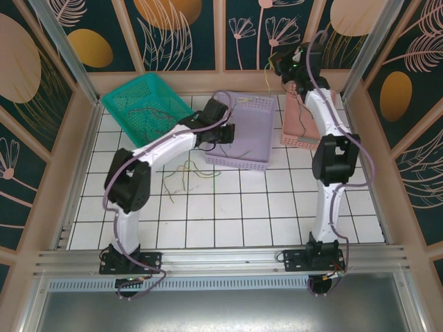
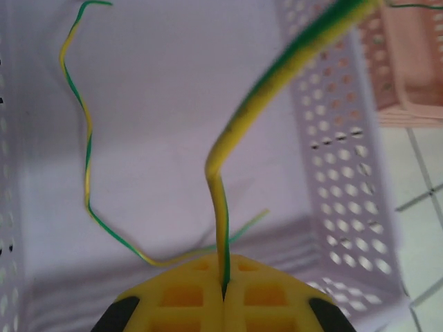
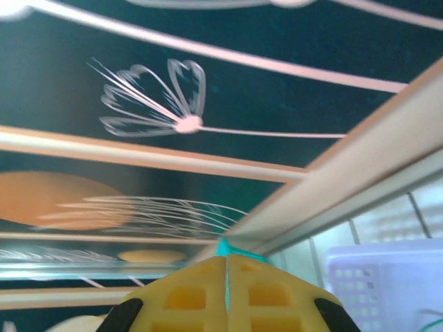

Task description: Untangle the cables

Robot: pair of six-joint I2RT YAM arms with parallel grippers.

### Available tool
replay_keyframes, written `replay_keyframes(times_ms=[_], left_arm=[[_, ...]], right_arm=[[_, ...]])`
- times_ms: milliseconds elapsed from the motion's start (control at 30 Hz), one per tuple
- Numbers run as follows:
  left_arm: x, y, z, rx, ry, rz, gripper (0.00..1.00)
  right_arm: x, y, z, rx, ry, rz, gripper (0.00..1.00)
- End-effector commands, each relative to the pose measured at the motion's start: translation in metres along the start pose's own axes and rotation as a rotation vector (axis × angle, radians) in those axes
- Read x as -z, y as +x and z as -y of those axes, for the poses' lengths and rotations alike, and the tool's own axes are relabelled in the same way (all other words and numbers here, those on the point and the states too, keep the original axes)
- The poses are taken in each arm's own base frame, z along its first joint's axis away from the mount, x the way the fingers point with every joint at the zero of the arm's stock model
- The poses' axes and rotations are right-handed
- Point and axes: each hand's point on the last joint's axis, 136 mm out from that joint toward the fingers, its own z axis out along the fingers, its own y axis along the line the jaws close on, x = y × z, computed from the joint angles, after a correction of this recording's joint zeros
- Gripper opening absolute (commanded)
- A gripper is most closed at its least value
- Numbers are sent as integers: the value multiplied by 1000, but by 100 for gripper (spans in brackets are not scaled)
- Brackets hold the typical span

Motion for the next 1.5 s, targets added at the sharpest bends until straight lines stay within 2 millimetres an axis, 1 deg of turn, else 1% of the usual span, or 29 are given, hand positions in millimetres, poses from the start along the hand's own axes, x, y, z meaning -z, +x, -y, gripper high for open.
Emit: replay_keyframes(times_ms=[0,67,133,167,233,300,333,400,500,567,633,700,800,867,1033,1067,1100,1133,1167,1267,1333,1400,1467], left_arm=[[-20,9,-15,-12,-91,-93,0],[-31,13,-24,-1,-136,-121,0],[-35,17,-33,16,-187,-134,0],[-36,19,-37,25,-198,-140,4],[-38,24,-37,37,-193,-152,23],[-35,24,-36,42,-187,-145,38],[-31,20,-34,42,-183,-134,44],[-23,13,-29,35,-174,-113,51],[-7,1,-18,26,-143,-81,53],[2,-4,-7,13,-92,-69,53],[10,-4,4,4,-44,-80,55],[15,0,2,1,-54,-102,57],[20,10,-9,-27,-101,-128,60],[22,17,-19,-61,-143,-143,62],[21,33,-43,-170,-256,-230,67],[22,34,-47,-199,-271,-235,69],[24,34,-49,-227,-279,-232,74],[27,33,-49,-254,-278,-220,76],[31,29,-47,-283,-269,-196,79],[46,18,-38,-347,-220,-99,83],[56,8,-31,-334,-197,-36,84],[69,-7,-14,-294,-141,26,84],[90,-26,5,-242,-75,112,84]], right_arm=[[-9,26,23,99,129,-52,0],[-14,41,41,116,189,-74,0],[-18,58,64,118,248,-106,0],[-20,66,74,119,271,-119,0],[-24,79,92,123,308,-141,0],[-28,88,107,132,341,-154,0],[-30,91,114,141,360,-158,0],[-33,95,128,154,399,-167,0],[-35,98,146,165,445,-179,0],[-35,98,154,176,478,-178,0],[-33,93,162,180,509,-161,0],[-33,87,169,169,522,-151,0],[-31,71,172,152,527,-122,0],[-28,60,168,145,520,-99,0],[-23,38,150,131,481,-59,0],[-22,35,145,133,468,-52,0],[-23,33,140,135,458,-46,0],[-23,31,137,137,453,-41,0],[-23,30,133,138,447,-39,0],[-25,29,129,139,436,-39,0],[-27,30,128,138,434,-44,0],[-27,33,124,143,427,-46,0],[-26,31,115,137,409,-34,0]])
